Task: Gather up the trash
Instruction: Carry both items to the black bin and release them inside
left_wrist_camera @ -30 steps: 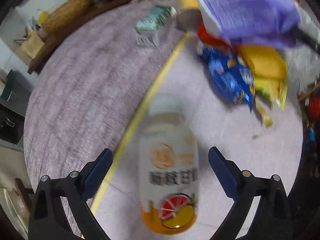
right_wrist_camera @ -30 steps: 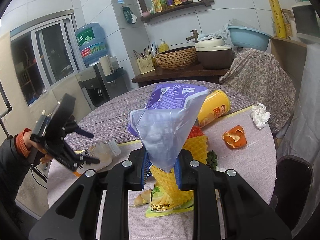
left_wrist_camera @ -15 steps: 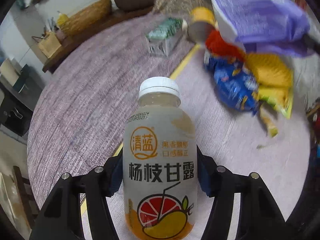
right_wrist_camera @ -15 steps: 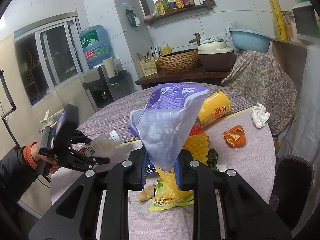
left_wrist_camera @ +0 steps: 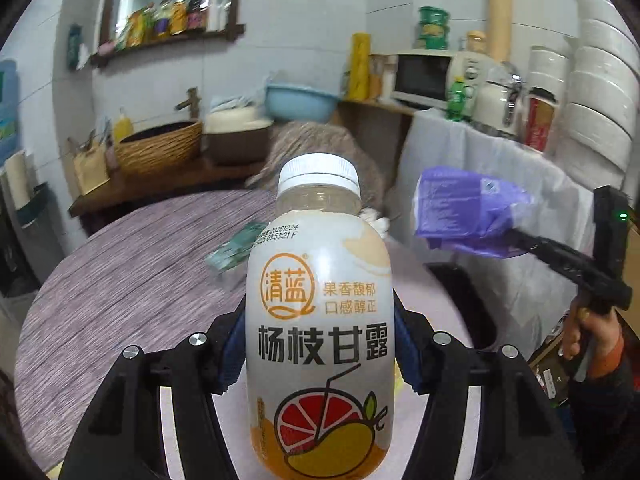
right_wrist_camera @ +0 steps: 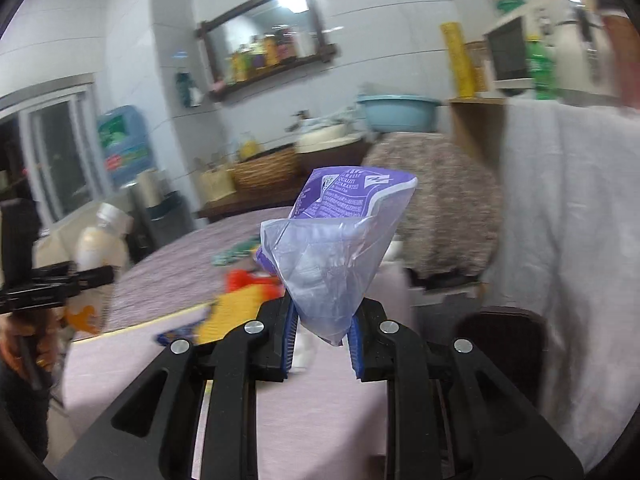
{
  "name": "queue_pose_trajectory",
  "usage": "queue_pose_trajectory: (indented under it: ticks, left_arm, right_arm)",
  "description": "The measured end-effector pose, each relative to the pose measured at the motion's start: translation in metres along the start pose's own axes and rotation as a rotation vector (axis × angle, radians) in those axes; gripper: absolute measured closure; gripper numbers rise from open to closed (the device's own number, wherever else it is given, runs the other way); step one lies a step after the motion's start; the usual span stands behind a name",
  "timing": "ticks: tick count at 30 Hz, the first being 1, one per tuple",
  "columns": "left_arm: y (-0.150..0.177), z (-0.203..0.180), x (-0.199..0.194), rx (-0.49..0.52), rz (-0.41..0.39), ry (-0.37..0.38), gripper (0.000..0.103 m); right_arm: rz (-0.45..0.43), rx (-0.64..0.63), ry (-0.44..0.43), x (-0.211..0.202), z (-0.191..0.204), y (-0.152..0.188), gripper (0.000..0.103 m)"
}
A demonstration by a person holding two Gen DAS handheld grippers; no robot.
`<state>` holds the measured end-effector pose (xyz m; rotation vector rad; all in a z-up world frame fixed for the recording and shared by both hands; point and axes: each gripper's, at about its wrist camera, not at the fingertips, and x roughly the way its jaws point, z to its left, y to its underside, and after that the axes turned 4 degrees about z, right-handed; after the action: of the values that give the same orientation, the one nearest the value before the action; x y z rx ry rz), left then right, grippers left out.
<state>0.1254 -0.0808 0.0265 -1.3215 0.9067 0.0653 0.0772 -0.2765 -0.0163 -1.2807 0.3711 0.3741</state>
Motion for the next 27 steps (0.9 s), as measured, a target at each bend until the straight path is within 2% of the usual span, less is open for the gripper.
queue_pose_trajectory:
  ticks: [3,5,8,11,16,21,23,25,27]
  left_arm:
    - [-0.009,-0.036,0.017,0.023,0.012,0.118,0.042]
    - [-0.016,-0.059,0.033,0.028,0.021,0.189,0.042]
    - [-0.019,-0.101,0.06,0.084,0.045,0.224,0.042]
    - [-0.016,-0.136,0.089,0.096,0.101,0.274,0.042]
    - [-0.004,-0.177,0.138,0.102,0.205,0.287,0.042]
    - [0.011,-0.2,0.184,0.074,0.289,0.276,0.042]
    - [0.013,-0.203,0.199,0.053,0.319,0.268,0.042]
    - [0.016,-0.209,0.215,0.037,0.355,0.262,0.042]
    - [0.018,-0.216,0.229,0.038,0.38,0.242,0.042]
  right_arm:
    - [0.037,0.021,0.161,0.009,-0.044,0.012,0.081]
    - [0.086,0.05,0.235,0.021,-0.073,0.025,0.081]
    - [0.2,0.139,0.28,0.048,-0.118,0.055,0.081]
    - [0.315,0.193,0.312,0.08,-0.149,0.09,0.081]
    - [0.442,0.263,0.318,0.124,-0.182,0.131,0.081]
    - [0.514,0.276,0.327,0.156,-0.196,0.156,0.079]
    - [0.525,0.271,0.338,0.163,-0.199,0.162,0.07]
    - [0.521,0.273,0.347,0.165,-0.201,0.166,0.053]
    - [0.508,0.272,0.357,0.162,-0.203,0.167,0.048]
